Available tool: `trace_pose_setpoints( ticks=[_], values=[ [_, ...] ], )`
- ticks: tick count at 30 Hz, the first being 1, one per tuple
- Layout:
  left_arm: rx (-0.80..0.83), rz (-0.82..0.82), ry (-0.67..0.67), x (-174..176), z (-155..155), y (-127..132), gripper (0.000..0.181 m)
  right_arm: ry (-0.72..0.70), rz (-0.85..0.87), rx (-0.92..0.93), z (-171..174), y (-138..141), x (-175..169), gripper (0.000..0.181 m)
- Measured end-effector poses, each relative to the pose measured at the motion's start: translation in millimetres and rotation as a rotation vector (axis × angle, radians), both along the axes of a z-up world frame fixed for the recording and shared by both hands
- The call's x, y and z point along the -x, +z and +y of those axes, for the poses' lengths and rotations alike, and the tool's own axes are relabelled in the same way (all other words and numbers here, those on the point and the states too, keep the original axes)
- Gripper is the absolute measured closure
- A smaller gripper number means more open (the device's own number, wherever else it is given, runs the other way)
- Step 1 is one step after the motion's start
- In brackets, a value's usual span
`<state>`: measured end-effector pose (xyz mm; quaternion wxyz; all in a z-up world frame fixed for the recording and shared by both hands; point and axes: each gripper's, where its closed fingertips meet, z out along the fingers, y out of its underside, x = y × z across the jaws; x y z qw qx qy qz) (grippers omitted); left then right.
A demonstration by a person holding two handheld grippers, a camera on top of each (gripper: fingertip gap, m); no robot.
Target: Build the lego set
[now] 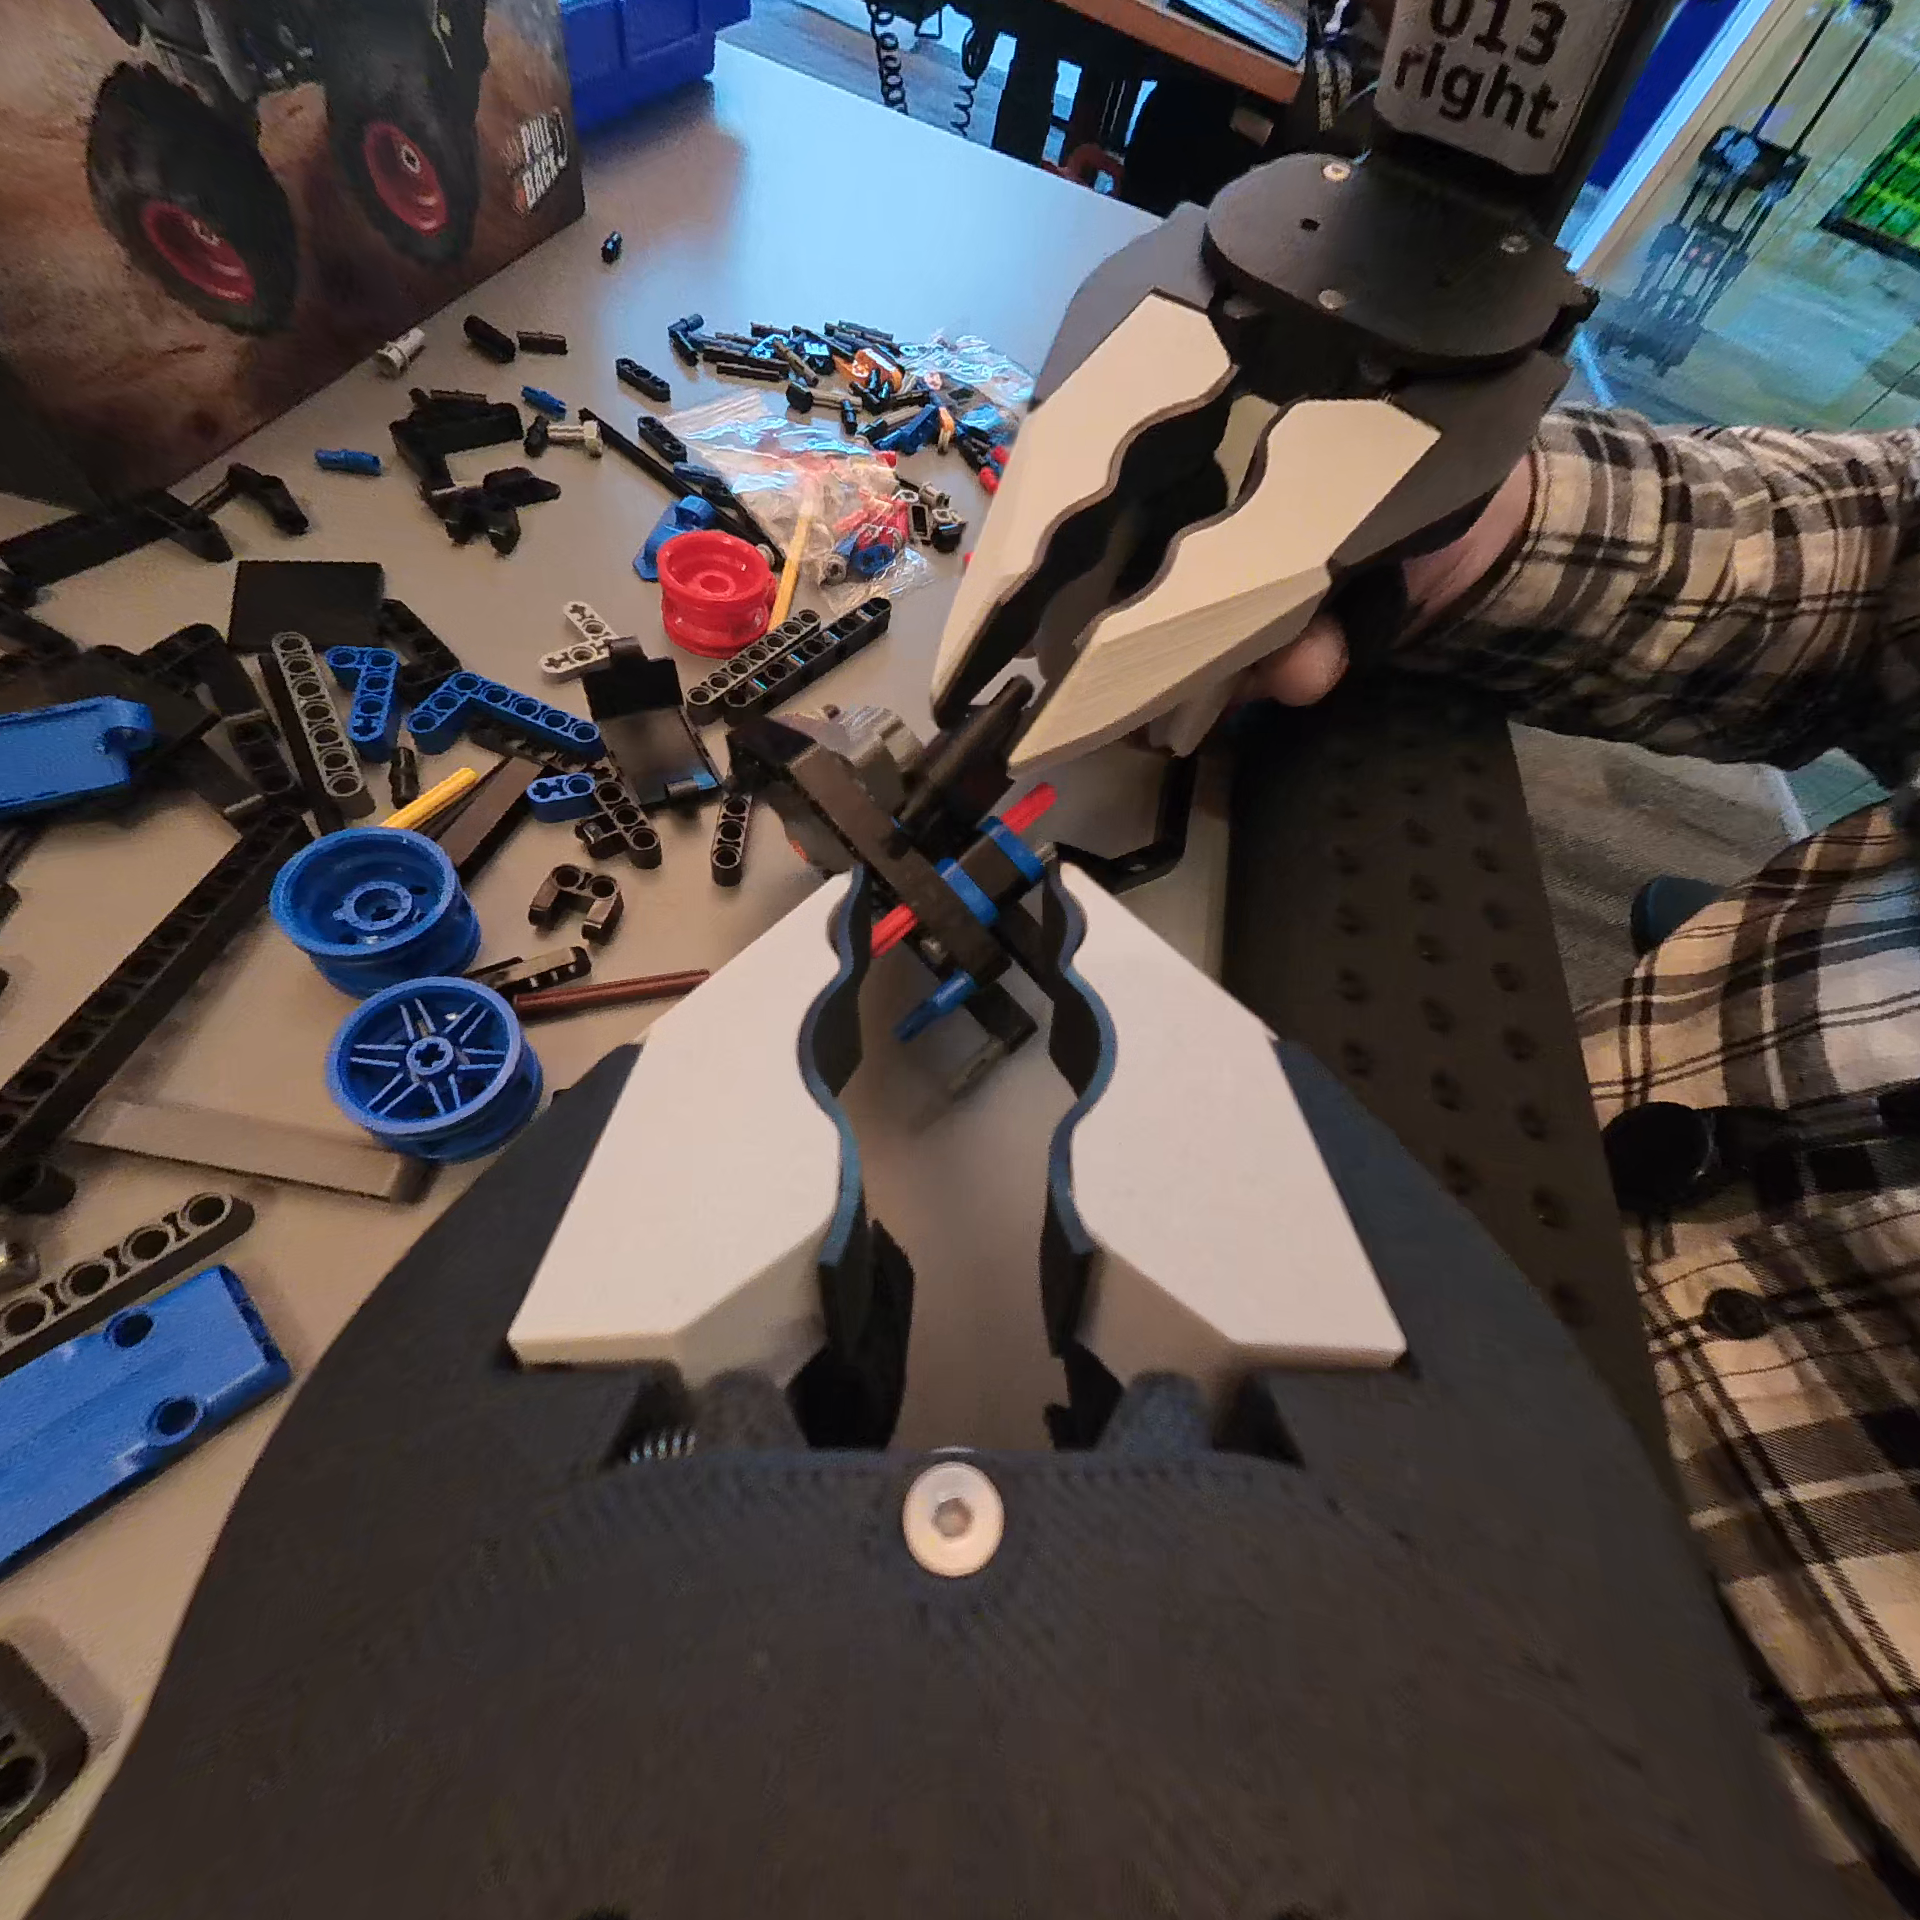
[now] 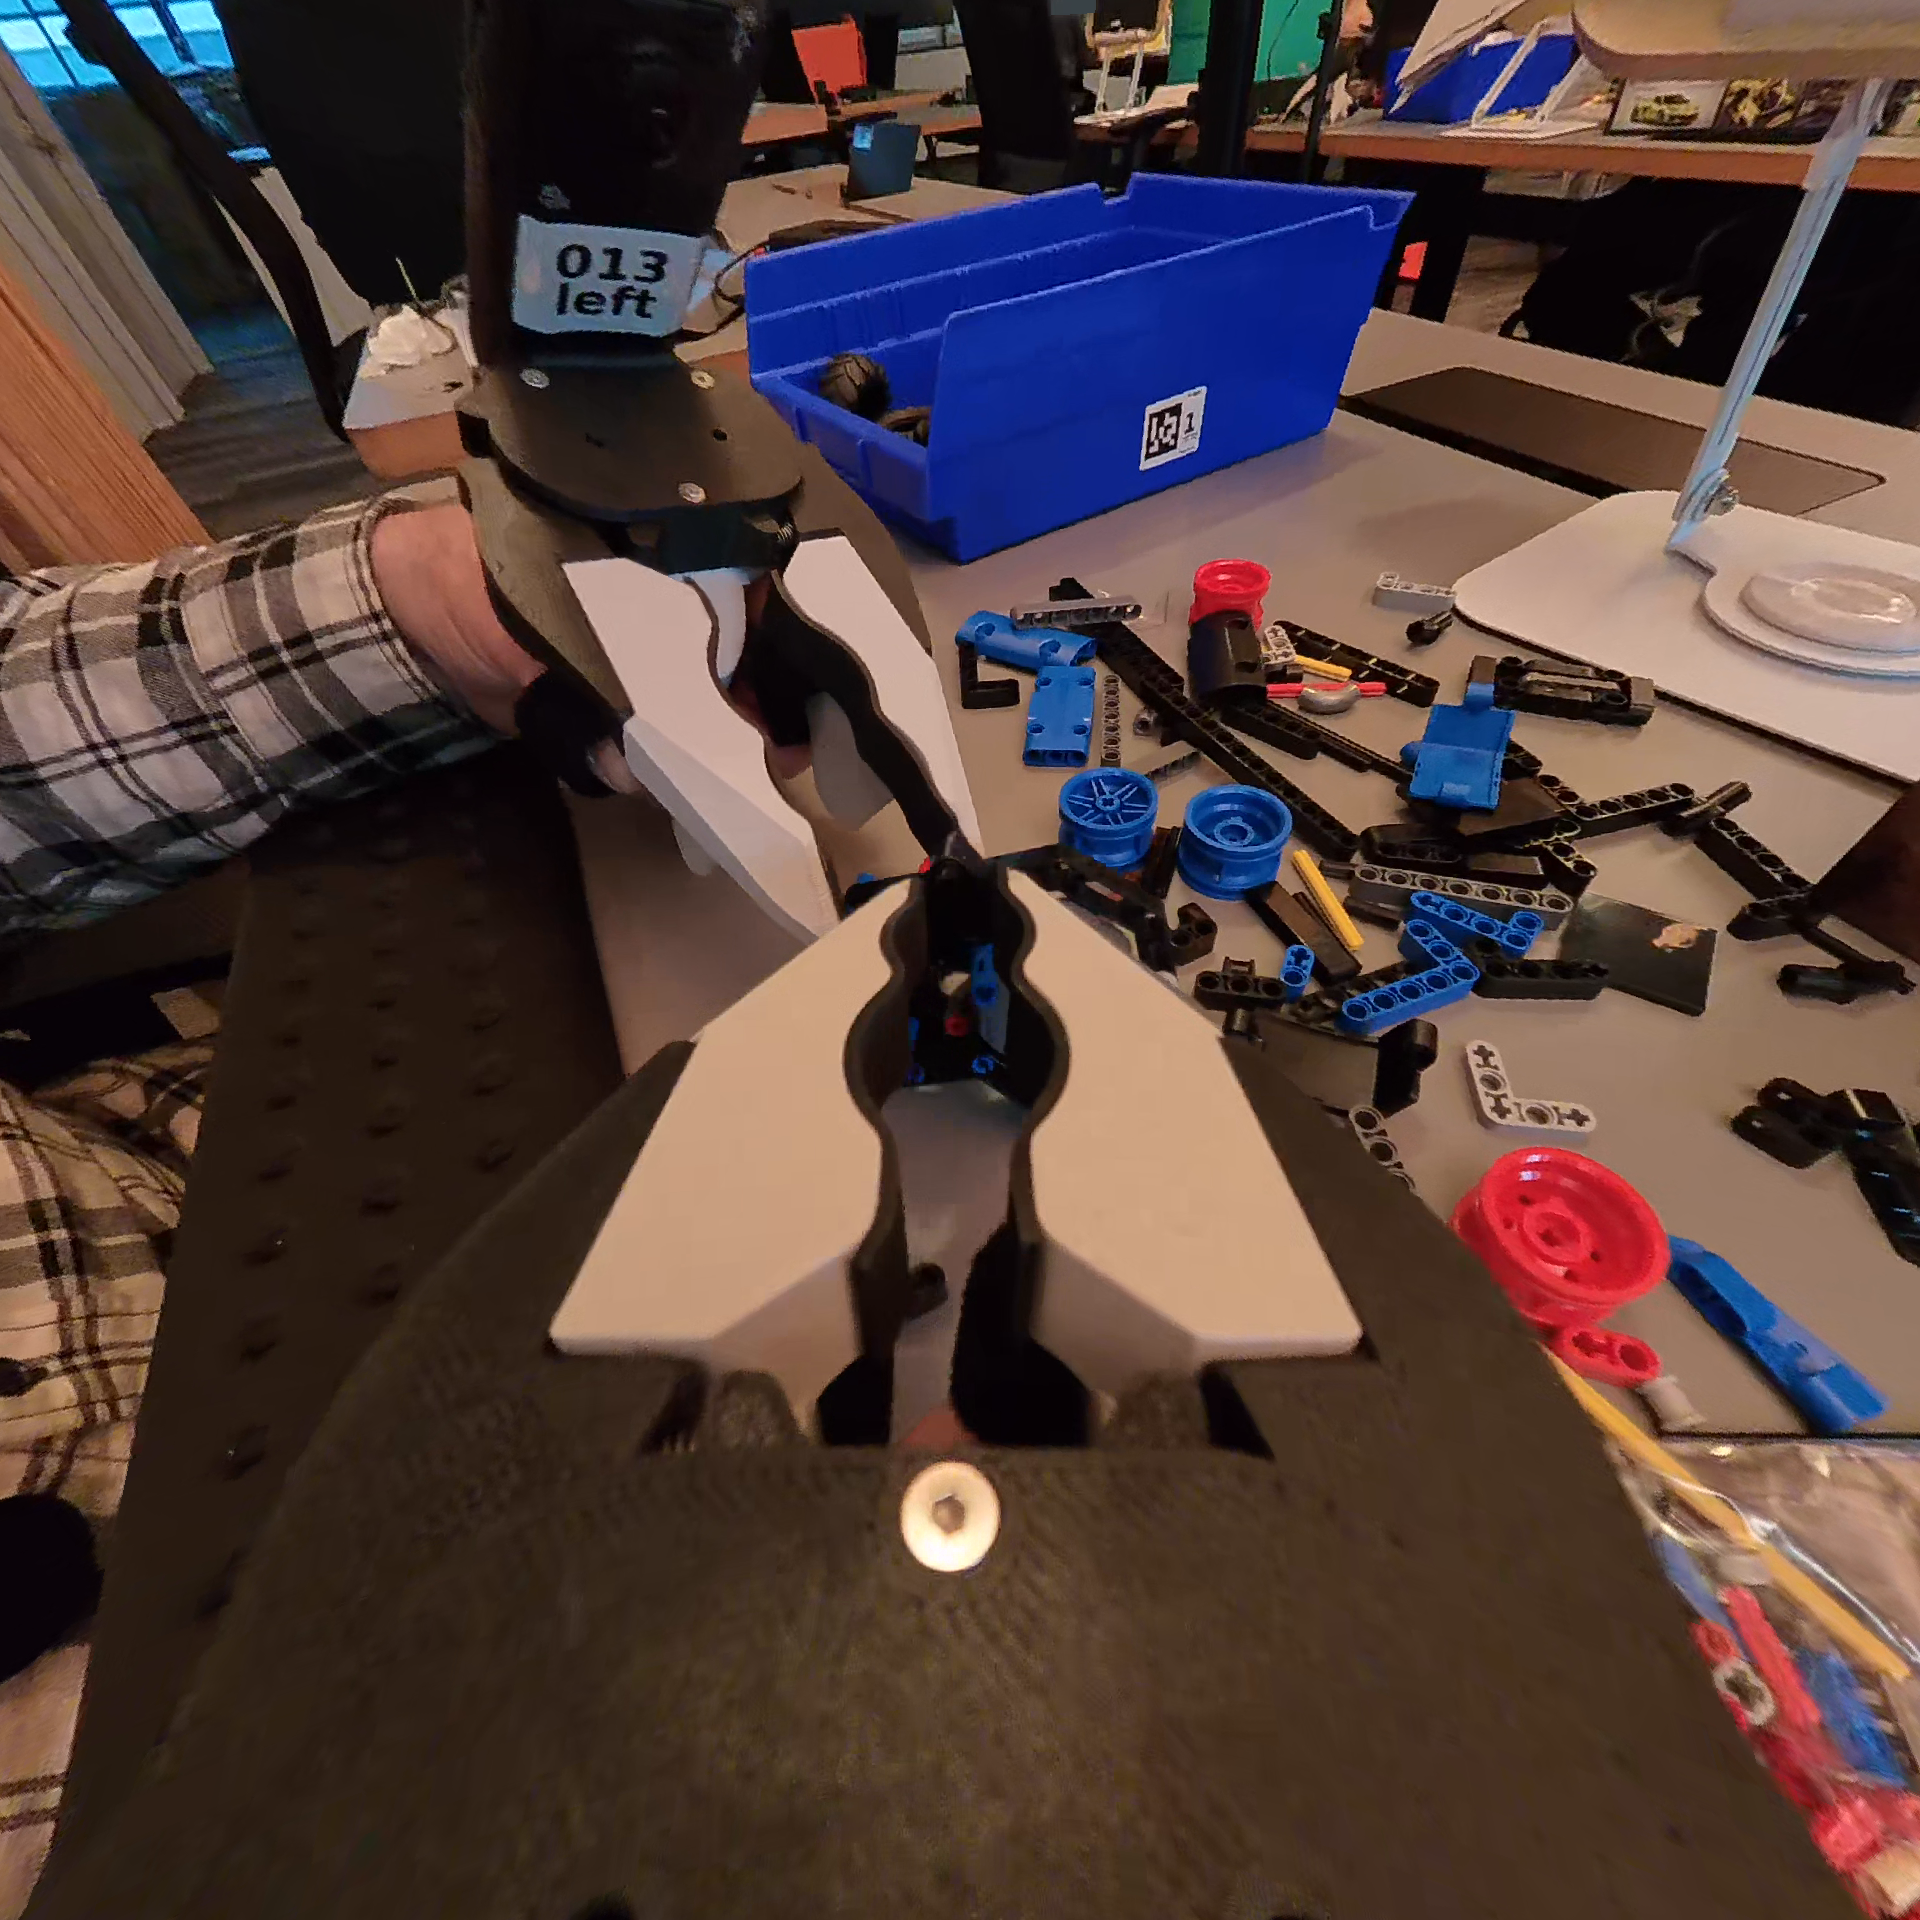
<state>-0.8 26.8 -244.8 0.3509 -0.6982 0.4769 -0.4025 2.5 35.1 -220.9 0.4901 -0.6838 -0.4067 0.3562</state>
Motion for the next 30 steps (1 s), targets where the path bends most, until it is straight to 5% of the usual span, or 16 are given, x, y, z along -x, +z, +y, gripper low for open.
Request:
trace_pose_setpoints(
  ticks=[18,30],
  values=[
    [0.043,-0.01,-0.005,1,-1,-3,0.151,0.005,-0.03,0.0,-1,-4,2,0.171],
    [-0.175,0.04,0.048,9,9,7,0.141,0.02,-0.051,-0.01,-4,-6,3,0.171]
  ],
)
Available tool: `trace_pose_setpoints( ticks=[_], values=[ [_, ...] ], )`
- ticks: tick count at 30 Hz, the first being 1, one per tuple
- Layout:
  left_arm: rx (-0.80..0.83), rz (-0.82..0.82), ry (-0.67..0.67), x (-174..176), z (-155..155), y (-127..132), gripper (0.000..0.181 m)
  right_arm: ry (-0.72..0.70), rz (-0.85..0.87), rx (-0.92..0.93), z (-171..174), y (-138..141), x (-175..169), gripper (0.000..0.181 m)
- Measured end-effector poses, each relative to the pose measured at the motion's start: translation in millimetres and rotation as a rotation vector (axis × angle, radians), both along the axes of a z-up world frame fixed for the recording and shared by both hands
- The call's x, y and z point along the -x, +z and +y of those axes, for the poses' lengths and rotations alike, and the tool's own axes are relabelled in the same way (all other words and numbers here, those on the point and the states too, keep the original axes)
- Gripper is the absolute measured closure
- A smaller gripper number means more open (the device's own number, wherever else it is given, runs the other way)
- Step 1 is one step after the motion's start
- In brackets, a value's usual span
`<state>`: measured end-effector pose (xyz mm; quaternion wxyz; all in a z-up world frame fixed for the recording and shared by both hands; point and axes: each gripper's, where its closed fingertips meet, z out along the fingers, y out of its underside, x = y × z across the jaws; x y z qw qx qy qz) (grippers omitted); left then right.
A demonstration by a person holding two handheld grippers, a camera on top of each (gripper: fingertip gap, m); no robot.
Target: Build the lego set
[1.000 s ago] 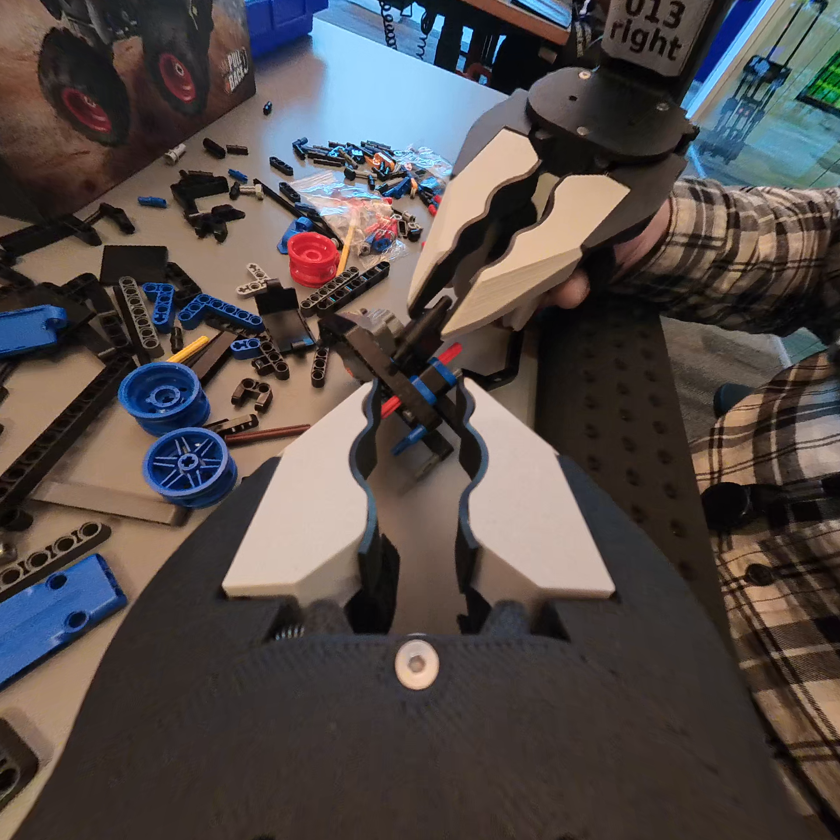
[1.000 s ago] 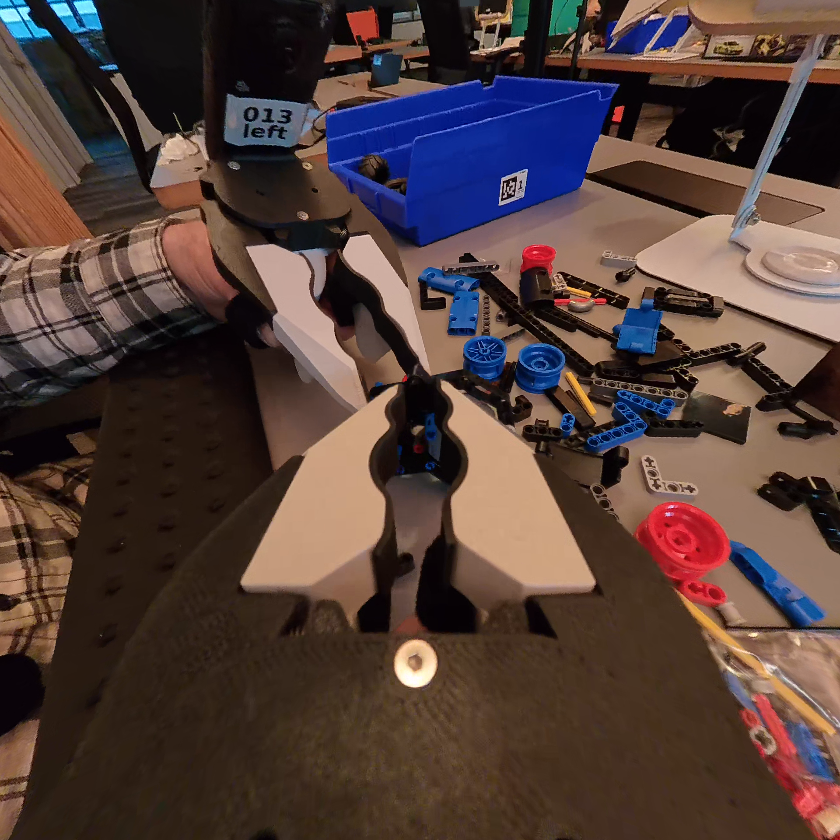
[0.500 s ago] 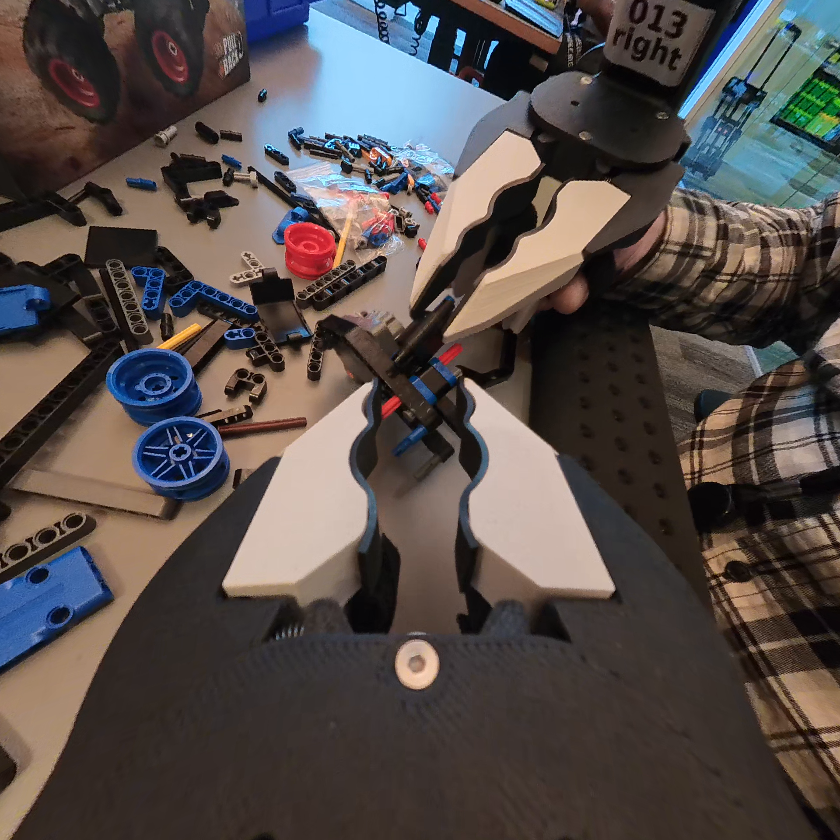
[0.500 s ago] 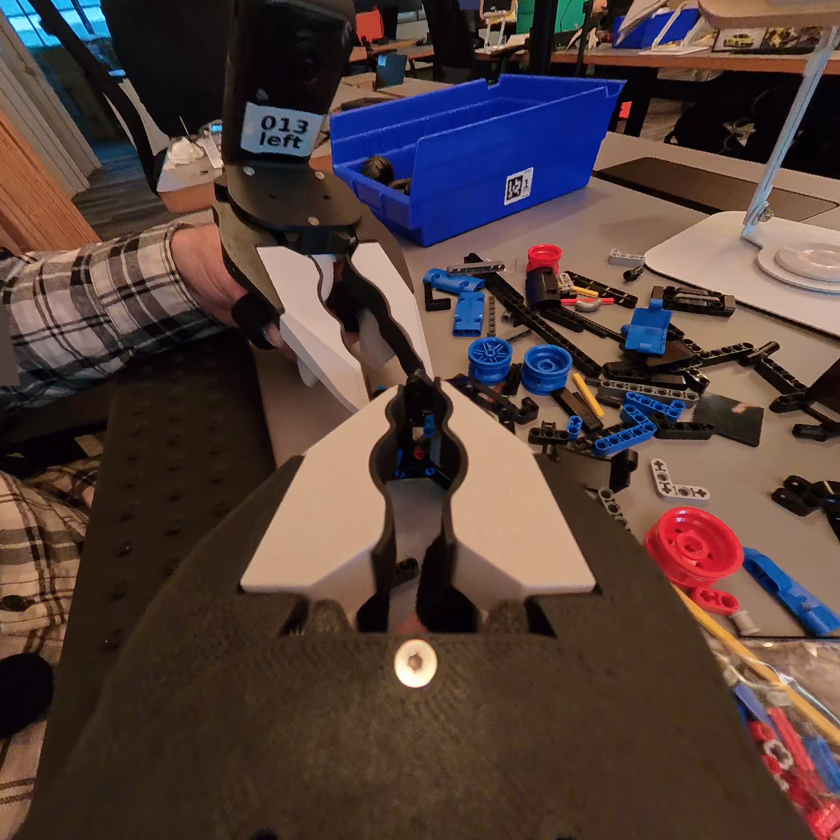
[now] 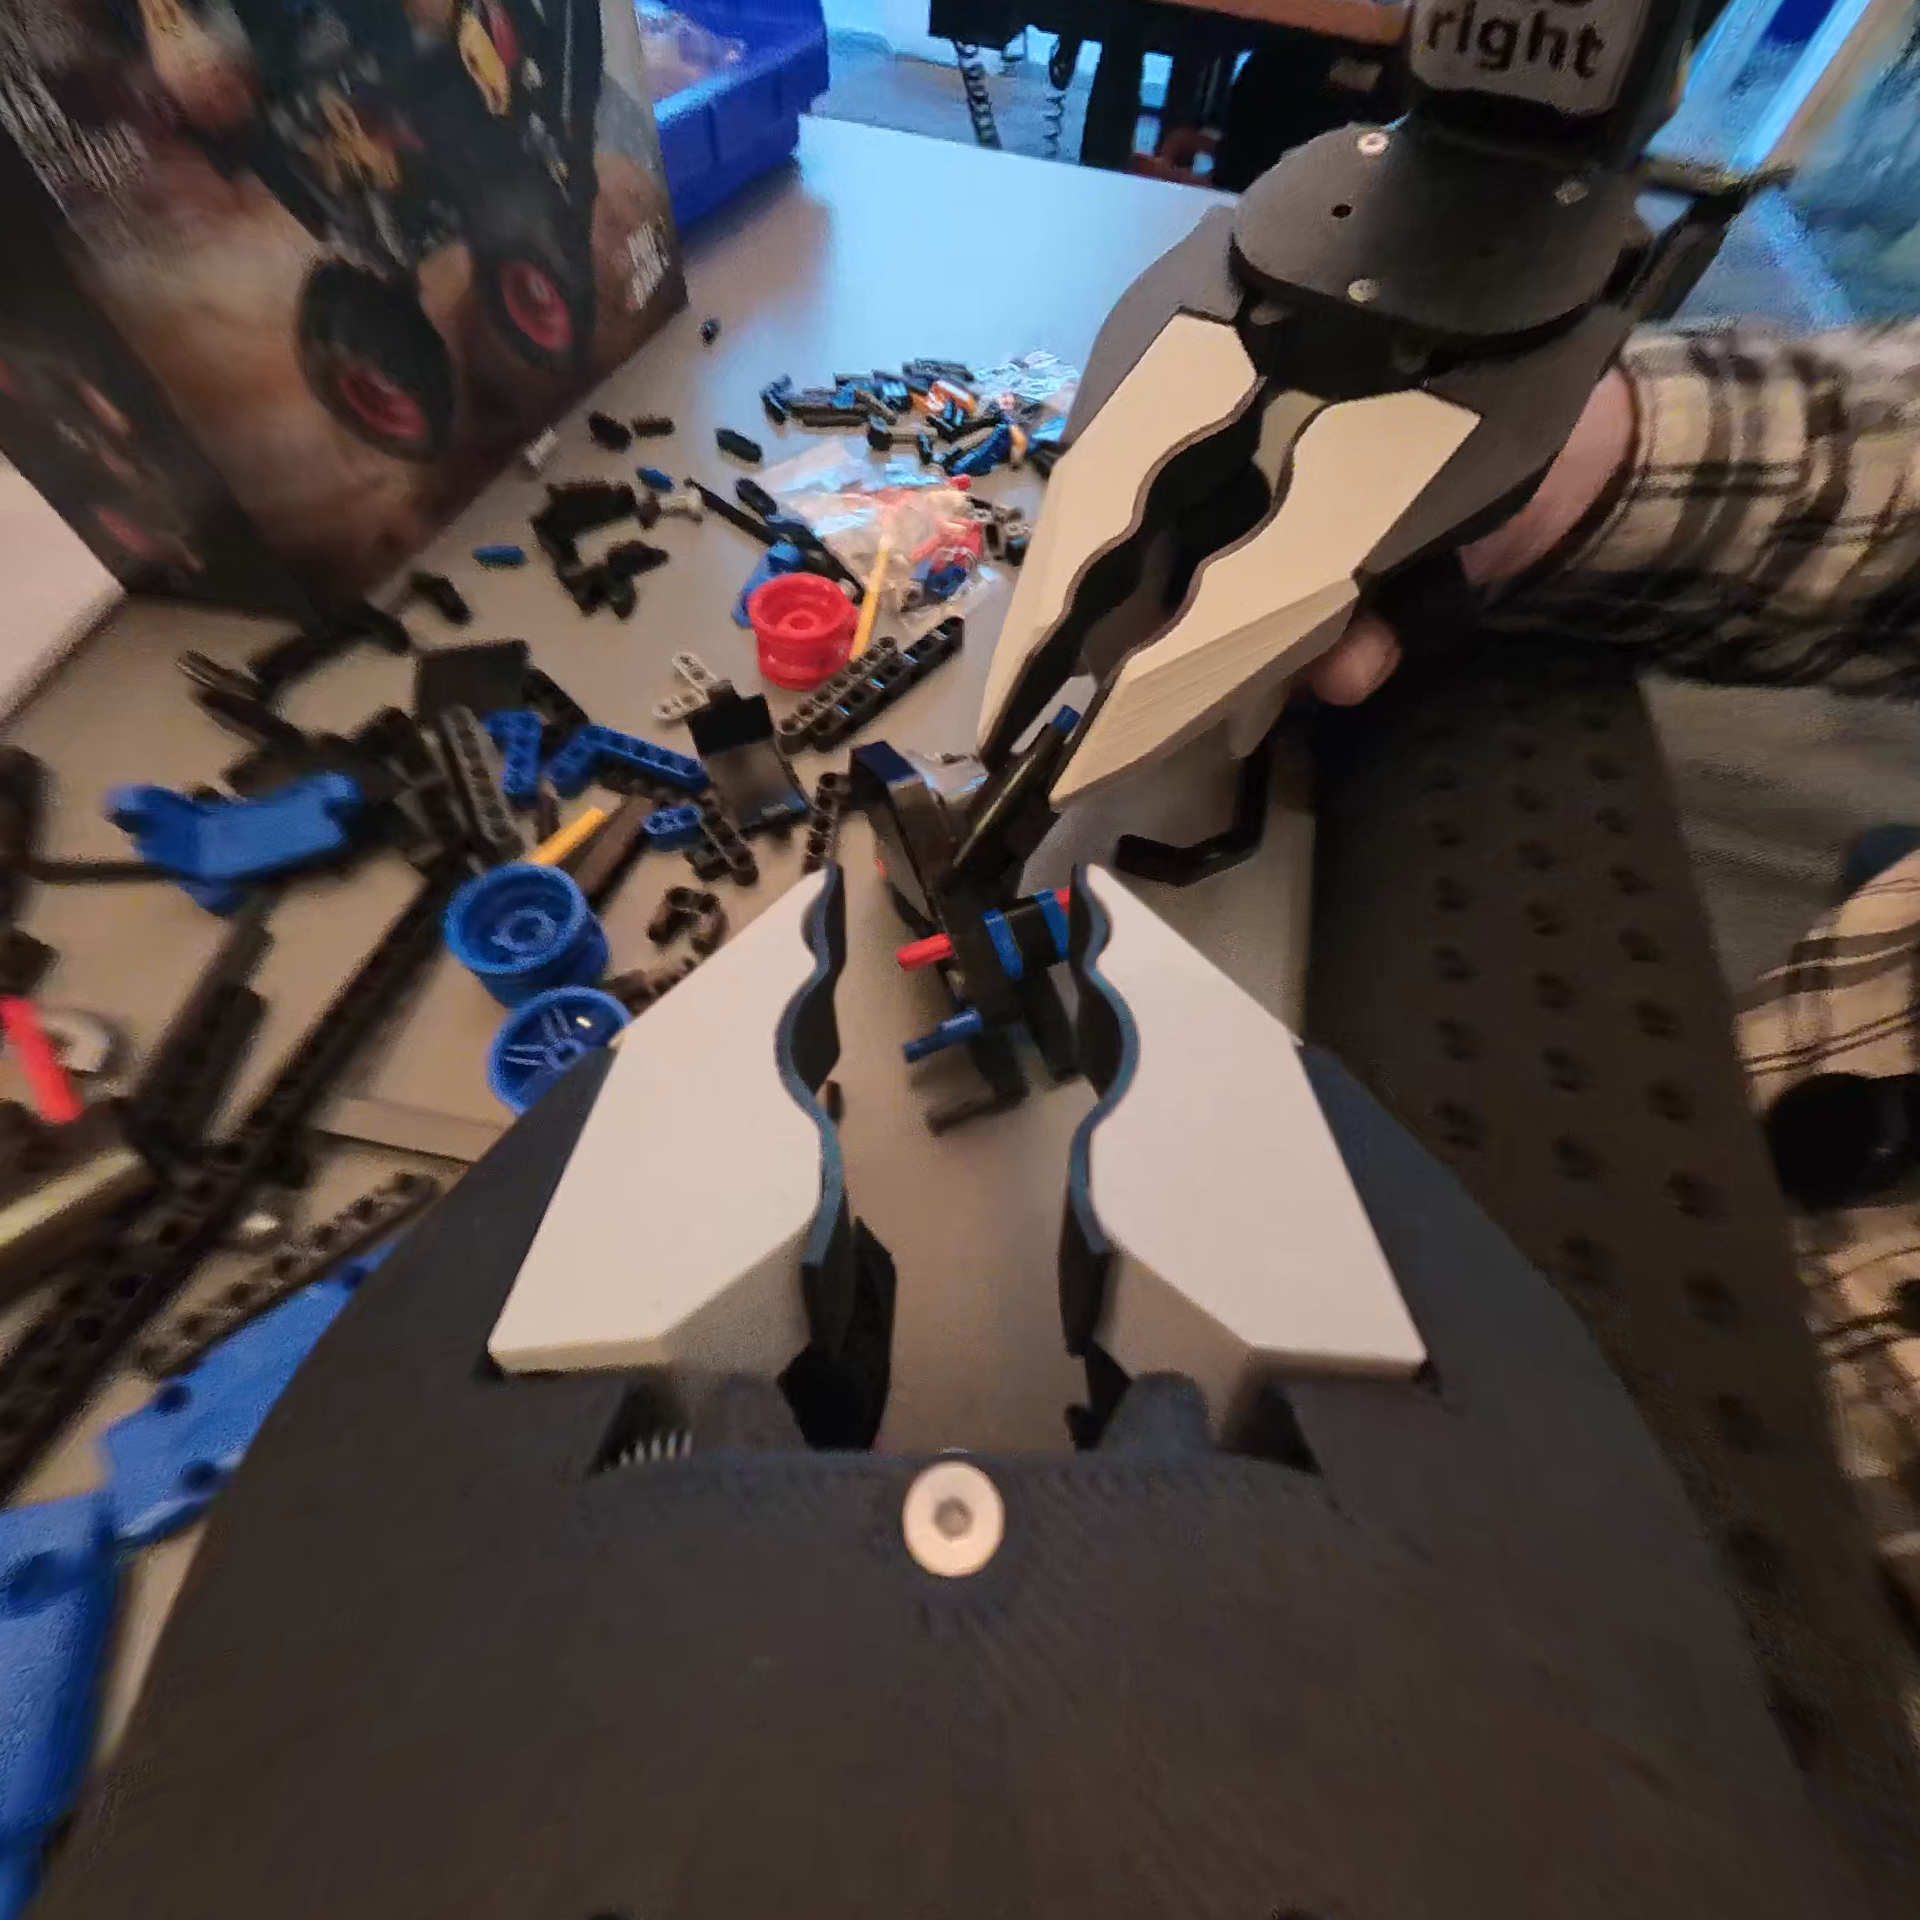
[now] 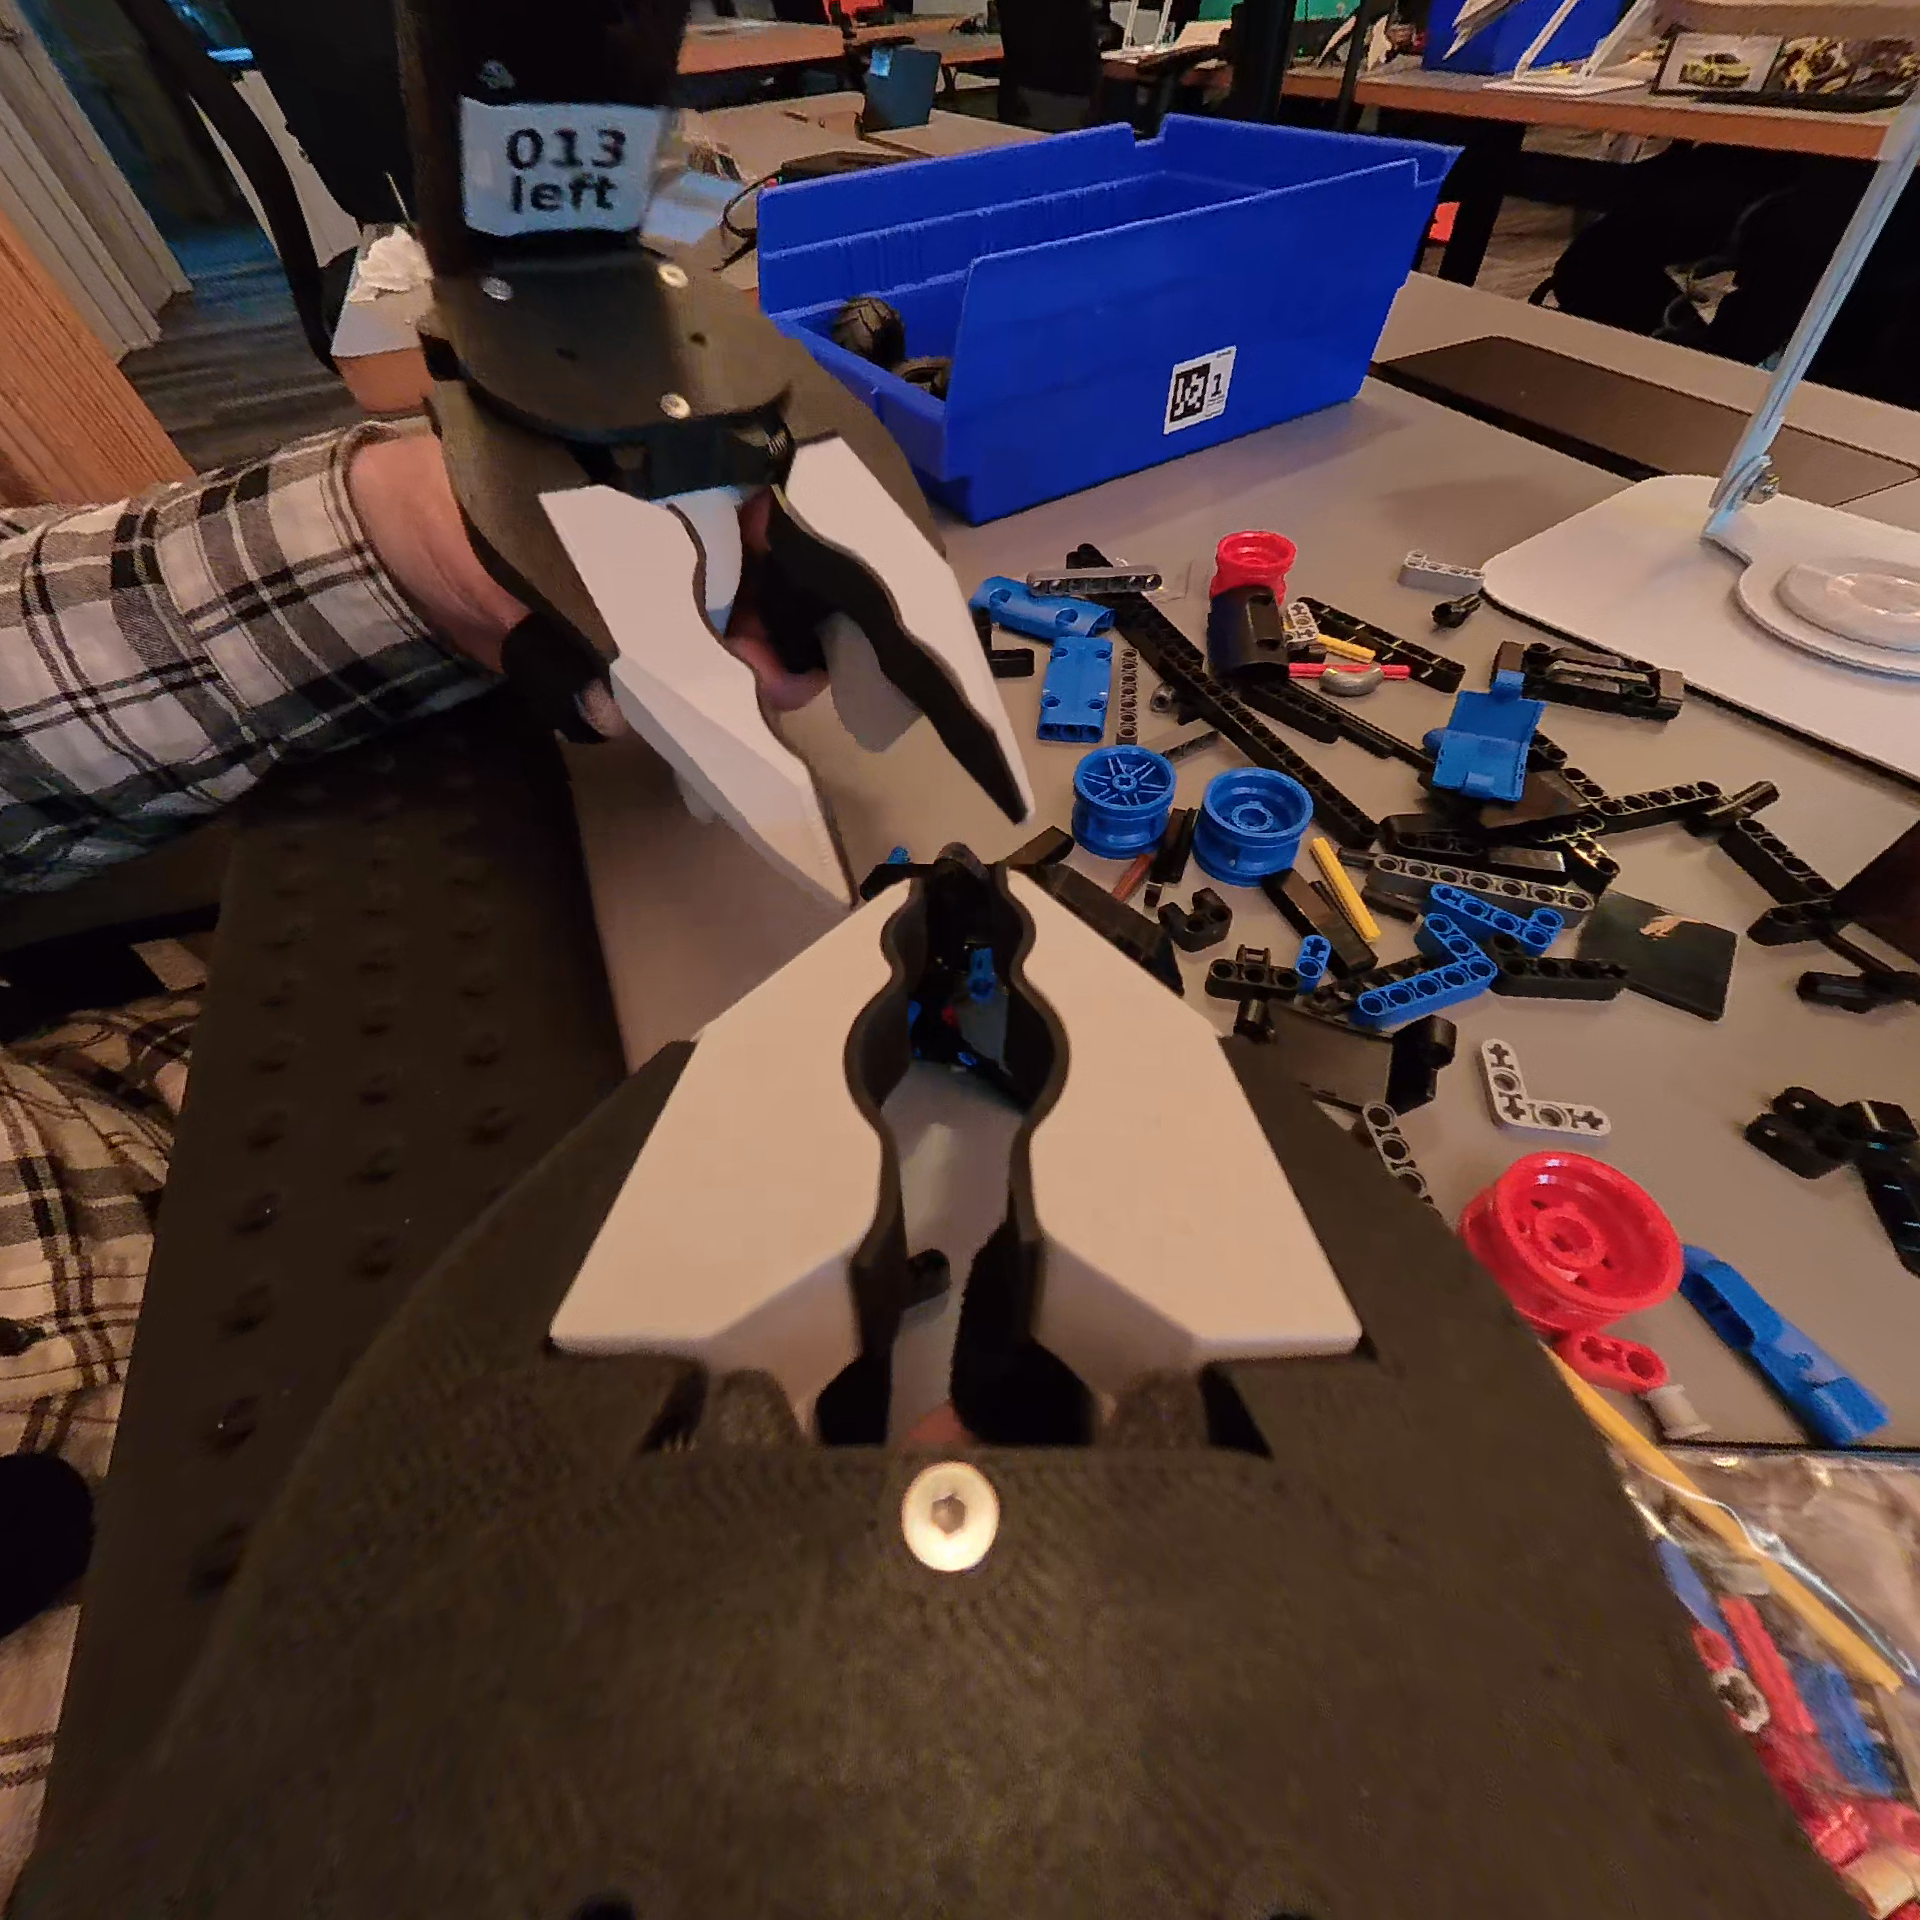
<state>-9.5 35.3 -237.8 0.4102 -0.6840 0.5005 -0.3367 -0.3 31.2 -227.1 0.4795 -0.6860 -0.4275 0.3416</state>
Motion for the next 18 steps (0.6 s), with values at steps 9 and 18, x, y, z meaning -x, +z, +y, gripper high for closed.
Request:
trace_pose_setpoints(
  ticks=[9,18],
  values=[
    [-0.272,0.175,-0.08,-7,0,-6,0.174,0.013,0.018,0.015,-1,2,-1,0.171],
    [-0.355,0.197,-0.118,-11,-6,-2,0.174,0.034,-0.044,-0.02,-6,-4,2,0.167]
  ],
)
